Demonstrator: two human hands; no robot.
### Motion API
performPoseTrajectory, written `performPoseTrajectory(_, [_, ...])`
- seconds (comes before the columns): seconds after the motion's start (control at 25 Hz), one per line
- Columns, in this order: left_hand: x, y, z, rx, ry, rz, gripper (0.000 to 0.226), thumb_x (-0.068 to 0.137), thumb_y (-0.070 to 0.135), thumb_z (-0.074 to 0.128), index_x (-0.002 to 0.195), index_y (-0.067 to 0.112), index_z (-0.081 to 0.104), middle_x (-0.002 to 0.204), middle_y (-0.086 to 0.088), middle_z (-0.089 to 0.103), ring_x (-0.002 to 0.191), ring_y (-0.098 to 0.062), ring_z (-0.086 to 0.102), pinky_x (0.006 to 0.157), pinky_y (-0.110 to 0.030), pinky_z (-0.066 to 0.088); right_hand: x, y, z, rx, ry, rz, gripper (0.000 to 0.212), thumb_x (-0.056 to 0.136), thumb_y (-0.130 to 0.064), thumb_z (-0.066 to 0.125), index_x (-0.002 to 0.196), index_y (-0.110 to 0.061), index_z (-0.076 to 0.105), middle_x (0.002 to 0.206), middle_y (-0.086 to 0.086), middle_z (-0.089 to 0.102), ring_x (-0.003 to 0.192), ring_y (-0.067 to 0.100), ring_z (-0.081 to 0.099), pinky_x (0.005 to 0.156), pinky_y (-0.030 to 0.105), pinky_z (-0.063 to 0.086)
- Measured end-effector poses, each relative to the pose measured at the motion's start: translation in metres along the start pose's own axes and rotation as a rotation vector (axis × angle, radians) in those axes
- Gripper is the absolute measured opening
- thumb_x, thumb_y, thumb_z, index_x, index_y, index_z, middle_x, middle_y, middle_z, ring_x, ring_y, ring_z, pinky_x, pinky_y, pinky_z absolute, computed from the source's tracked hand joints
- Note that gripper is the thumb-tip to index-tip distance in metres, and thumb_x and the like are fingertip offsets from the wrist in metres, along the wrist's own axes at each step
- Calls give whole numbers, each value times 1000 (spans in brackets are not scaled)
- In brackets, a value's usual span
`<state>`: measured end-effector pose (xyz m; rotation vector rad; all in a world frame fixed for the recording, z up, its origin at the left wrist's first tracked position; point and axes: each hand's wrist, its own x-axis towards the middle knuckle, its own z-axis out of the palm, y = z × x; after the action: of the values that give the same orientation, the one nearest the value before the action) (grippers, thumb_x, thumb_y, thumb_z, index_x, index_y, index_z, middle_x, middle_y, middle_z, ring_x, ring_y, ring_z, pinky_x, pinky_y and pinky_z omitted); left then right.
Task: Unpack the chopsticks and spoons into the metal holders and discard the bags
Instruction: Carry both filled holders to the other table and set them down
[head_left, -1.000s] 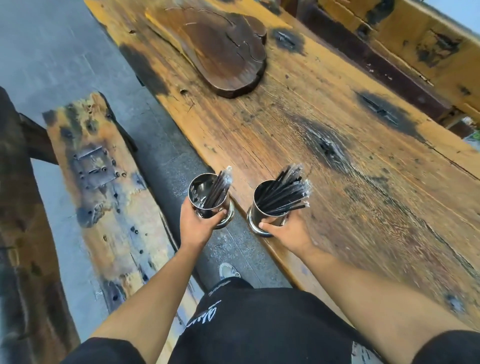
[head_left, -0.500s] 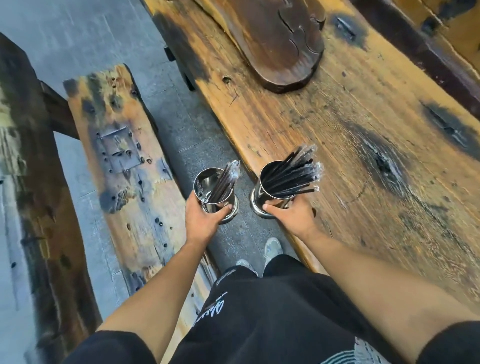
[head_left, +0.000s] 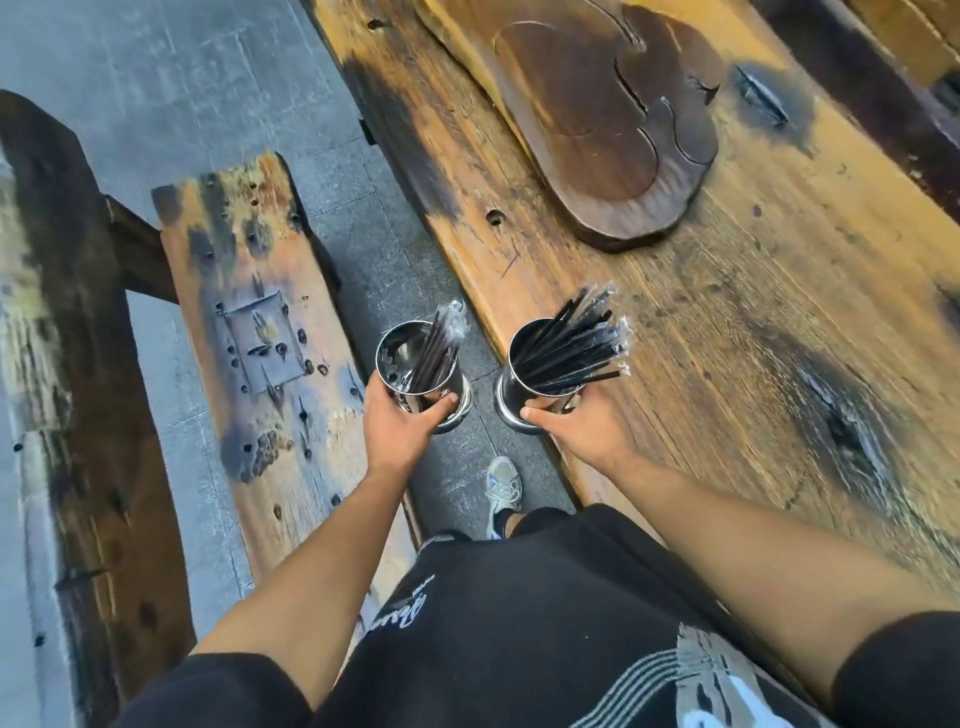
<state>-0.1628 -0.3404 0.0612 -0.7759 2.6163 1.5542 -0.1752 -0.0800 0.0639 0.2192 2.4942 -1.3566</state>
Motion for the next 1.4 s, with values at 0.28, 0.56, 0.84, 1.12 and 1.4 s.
performPoseTrajectory(0.28, [78,55,-2,-4,44,32,77,64,30,97,128,17,57,120,4,64,115,-15,60,108,-40,48,77,-36,5,70,-37,-15,38,67,-49,87,97,-30,74,95,-15,77,92,1,72,91,38,59])
performPoseTrajectory(0.56, [187,71,-6,73,4,67,86,59,49,94,131,23,54,125,3,63,120,-17,59,108,-44,49,145,-79,20,119,28,-21,19,73,-26,90,86,-26,76,85,-16,78,83,-2,73,83,19,55])
performPoseTrajectory(0.84, [336,105,-5,121,-164,227,89,57,53,93,133,25,55,126,3,61,121,-16,58,109,-41,48,235,-122,45,194,203,106,22,72,-33,89,89,-28,75,86,-16,79,86,0,74,89,30,58])
performPoseTrajectory(1.12, [471,153,-1,136,-445,373,86,63,42,96,136,23,54,125,4,57,120,-13,52,106,-29,43,312,-182,77,182,408,327,24,72,-42,87,89,-31,74,88,-22,77,90,-5,71,95,35,56])
performPoseTrajectory(1.4, [529,182,30,163,-640,419,87,59,47,95,133,26,55,123,5,60,119,-15,59,107,-38,50,340,-210,73,233,589,438,22,72,-40,88,87,-29,76,87,-22,77,87,-4,71,93,36,57])
